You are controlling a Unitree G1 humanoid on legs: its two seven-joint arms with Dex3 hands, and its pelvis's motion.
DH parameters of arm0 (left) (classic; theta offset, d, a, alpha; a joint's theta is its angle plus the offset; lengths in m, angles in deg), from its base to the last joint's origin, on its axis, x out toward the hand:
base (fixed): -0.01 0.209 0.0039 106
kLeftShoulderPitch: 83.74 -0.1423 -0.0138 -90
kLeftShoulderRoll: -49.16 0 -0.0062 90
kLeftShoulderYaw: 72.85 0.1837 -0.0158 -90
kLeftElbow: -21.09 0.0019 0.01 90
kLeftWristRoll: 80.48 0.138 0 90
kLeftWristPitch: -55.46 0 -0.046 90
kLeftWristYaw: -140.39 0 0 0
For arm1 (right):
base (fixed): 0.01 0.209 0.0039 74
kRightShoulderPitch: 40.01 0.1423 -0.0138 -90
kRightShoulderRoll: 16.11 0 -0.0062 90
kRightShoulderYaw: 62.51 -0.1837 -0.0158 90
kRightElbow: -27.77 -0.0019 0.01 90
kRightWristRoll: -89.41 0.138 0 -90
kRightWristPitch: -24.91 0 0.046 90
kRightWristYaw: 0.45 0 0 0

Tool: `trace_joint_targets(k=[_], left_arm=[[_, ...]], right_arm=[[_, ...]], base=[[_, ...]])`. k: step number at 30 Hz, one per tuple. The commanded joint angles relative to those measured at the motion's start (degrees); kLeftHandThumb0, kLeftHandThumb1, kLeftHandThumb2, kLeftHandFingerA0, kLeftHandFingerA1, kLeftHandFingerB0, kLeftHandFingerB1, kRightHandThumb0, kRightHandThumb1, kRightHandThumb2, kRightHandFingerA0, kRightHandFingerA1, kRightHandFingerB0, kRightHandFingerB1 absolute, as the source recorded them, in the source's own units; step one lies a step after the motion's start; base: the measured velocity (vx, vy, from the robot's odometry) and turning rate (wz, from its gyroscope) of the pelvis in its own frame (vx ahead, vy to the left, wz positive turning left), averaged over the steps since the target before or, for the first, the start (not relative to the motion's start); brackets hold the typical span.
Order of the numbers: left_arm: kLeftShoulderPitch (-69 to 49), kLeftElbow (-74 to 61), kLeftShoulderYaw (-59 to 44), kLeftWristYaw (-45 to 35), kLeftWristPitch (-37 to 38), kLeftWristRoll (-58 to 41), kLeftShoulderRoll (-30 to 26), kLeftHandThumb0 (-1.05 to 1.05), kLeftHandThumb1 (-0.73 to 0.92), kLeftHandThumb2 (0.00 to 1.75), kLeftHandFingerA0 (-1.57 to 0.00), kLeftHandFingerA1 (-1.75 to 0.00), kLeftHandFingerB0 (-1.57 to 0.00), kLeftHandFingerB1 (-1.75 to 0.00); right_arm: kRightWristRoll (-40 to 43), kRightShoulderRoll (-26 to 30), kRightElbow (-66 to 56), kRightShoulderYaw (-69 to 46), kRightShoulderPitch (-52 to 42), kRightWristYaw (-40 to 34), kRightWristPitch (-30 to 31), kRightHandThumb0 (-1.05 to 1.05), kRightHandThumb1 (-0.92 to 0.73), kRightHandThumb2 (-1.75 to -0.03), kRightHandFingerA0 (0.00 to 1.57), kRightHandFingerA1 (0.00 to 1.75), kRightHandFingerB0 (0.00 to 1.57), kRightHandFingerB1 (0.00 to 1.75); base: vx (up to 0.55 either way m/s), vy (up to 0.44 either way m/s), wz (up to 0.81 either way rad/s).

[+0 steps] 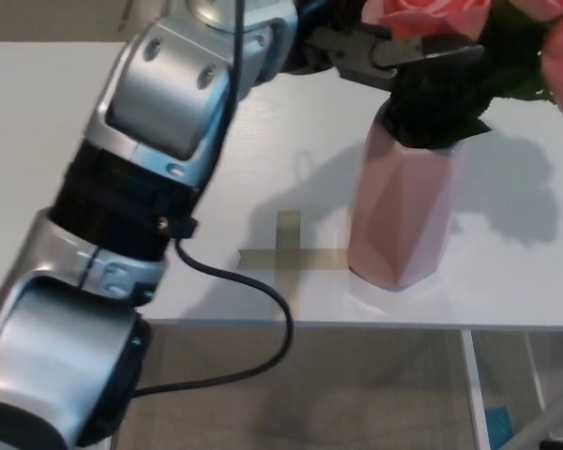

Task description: Use the left hand to pick up the rose and then lift and insert it into the pink vase.

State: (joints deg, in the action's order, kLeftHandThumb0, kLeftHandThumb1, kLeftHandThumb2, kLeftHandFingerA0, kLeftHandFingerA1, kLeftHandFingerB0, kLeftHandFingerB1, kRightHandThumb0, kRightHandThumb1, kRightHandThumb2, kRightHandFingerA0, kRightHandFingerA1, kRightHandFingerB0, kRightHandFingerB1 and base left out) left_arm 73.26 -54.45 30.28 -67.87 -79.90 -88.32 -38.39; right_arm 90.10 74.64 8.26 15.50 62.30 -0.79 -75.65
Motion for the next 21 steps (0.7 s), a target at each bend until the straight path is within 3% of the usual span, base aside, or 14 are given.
trace_joint_targets(k=[1,3,16,21], left_arm=[[-0.94,-0.45,0.06,-3.58,0.68,0.32,-2.54,-0.83,0.47,0.57,0.00,0.00,0.00,0.00],[-0.64,-0.90,-1.08,-5.54,0.78,0.02,-5.84,-0.82,0.47,0.57,0.00,0.00,0.00,0.00],[-1.70,-6.50,-4.00,-10.79,-0.48,-2.44,-12.16,-0.75,0.43,0.55,0.00,0.00,0.00,0.00],[-3.79,-6.96,-1.50,-15.97,3.84,-0.77,-18.13,-0.72,0.42,0.54,0.00,0.00,0.00,0.00]], right_arm=[[0.35,0.51,0.10,-0.13,-0.43,0.31,0.72,-0.18,-0.62,-0.58,0.62,0.50,0.56,0.47],[0.42,0.47,0.20,-0.19,-0.31,0.30,0.77,-0.18,-0.62,-0.58,0.62,0.50,0.57,0.47],[0.01,0.55,0.47,0.26,-0.52,0.03,0.99,-0.18,-0.62,-0.58,0.62,0.50,0.56,0.47],[-0.13,0.79,0.70,0.55,-0.18,0.84,1.31,-0.18,-0.62,-0.58,0.61,0.50,0.56,0.47]], base=[[0.00,0.000,0.00],[0.00,0.000,0.00],[0.00,0.000,0.00],[0.00,0.000,0.00]])
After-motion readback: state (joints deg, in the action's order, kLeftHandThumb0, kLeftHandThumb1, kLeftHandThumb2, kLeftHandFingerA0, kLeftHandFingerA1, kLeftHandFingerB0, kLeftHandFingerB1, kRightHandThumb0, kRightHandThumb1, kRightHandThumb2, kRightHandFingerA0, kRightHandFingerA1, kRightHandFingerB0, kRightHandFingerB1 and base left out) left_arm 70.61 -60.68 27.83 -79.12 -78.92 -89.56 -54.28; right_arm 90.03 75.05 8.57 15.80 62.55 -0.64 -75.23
